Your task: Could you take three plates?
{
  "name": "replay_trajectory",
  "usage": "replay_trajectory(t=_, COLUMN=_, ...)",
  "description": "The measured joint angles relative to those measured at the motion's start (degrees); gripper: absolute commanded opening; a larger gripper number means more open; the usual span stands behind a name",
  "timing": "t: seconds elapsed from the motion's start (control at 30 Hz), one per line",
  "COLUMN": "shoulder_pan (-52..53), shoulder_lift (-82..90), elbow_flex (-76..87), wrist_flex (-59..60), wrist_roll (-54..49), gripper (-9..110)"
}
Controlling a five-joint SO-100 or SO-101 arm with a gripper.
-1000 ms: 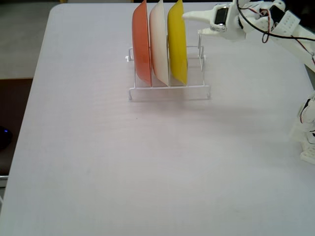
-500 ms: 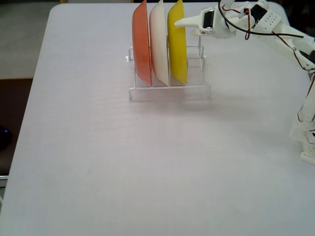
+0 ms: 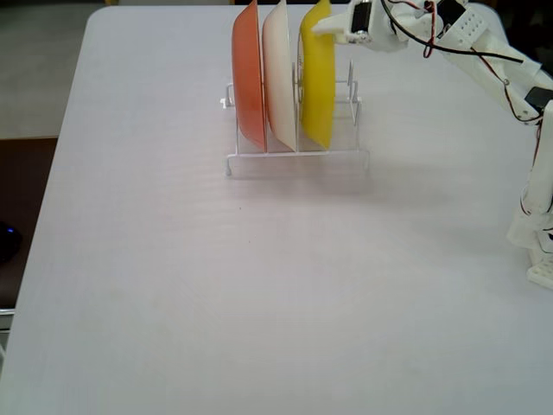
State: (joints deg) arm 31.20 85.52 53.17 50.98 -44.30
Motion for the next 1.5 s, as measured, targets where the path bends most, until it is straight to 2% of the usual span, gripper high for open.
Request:
replay_trajectory(t=0.37, shoulder_pan=1.0, shoulder_lift=-0.9, elbow_flex=-14.5, wrist_flex=10.3, wrist_roll=5.0, gripper=0)
replay_trajectory(t=0.53, shoulder_pan=2.6, shoulder_lift=-0.7, elbow_flex=-20.5, wrist_flex=11.0, wrist_roll=6.5, gripper=0)
replay_trajectory(t=1.0, shoulder_pan=3.9, shoulder_lift=11.8, elbow_flex=-21.2, wrist_flex=11.0, wrist_roll=14.3, gripper=0)
replay_trajectory(t=1.27, shoulder_pan=-0.4, shoulder_lift=16.7, elbow_flex=-21.2, wrist_flex=11.0, wrist_roll=19.8, gripper=0)
replay_trajectory(t=1.5, shoulder_pan=-9.9, shoulder_lift=24.2, elbow_flex=-16.6, wrist_flex=10.3, wrist_roll=27.5, gripper=0)
